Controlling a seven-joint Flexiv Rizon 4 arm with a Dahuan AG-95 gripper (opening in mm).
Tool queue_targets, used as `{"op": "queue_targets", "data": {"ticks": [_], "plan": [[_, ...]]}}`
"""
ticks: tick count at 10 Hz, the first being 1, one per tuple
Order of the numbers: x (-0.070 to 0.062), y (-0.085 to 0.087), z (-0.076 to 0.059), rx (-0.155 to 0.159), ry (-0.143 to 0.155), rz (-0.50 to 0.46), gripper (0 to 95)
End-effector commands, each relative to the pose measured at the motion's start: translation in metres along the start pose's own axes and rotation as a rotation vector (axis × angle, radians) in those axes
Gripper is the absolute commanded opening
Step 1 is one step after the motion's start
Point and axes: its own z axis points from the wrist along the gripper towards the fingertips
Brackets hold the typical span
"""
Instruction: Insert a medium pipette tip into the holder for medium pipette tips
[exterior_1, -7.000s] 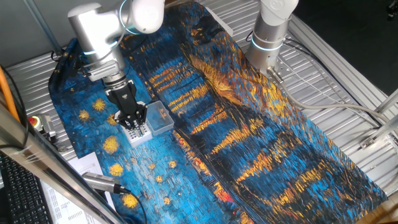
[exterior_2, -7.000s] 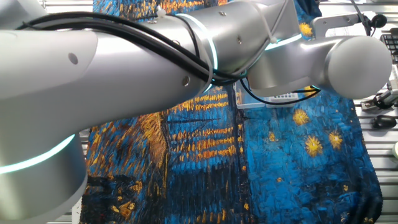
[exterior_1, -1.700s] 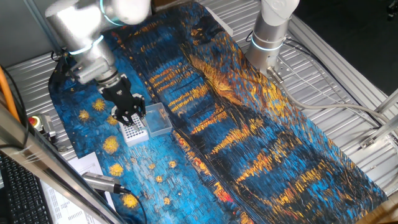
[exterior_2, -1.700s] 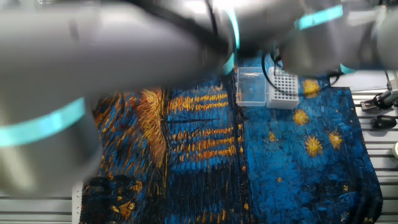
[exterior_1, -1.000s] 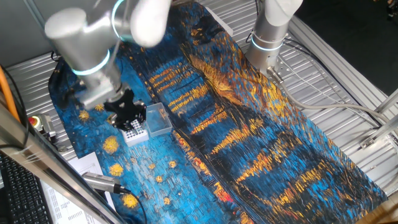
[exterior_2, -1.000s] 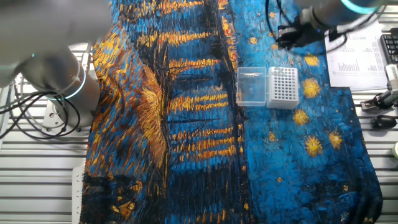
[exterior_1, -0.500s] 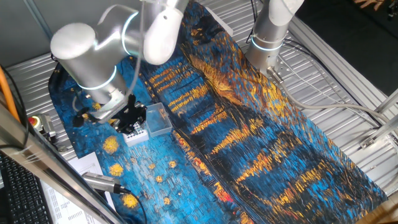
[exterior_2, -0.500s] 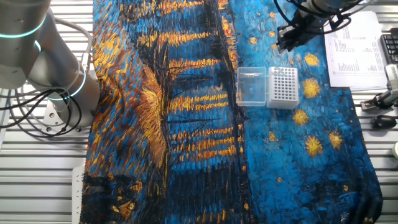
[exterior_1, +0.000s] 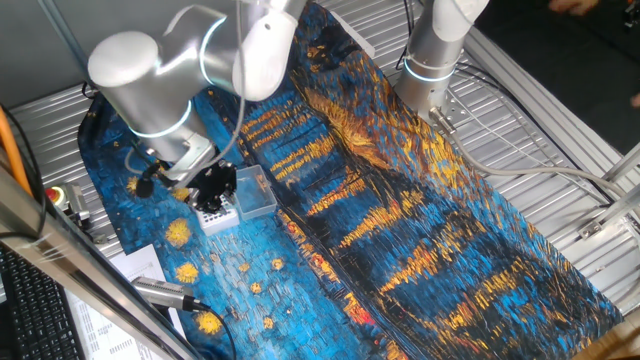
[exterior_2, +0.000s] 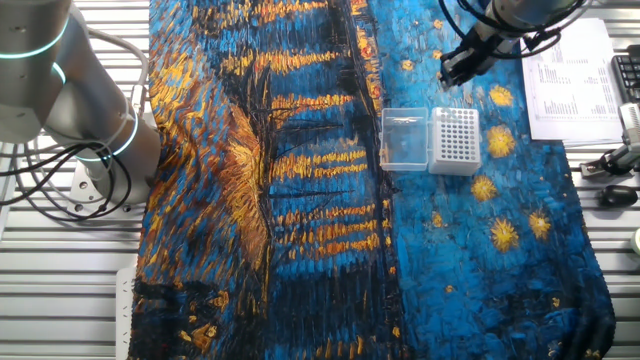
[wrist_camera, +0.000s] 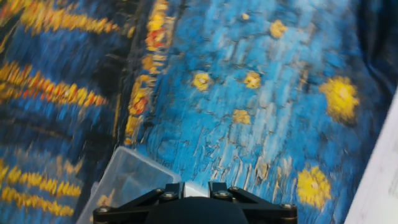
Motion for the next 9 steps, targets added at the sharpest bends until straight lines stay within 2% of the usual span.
{"op": "queue_targets", "data": {"ticks": [1, 4, 9], "plan": [[-0.002, 0.008, 0.005, -0.014, 0.036, -0.043, 19.0], [0.001, 0.012, 0.014, -0.019, 0.045, -0.101, 19.0], [0.002, 0.015, 0.026, -0.019, 0.036, -0.151, 19.0]]}}
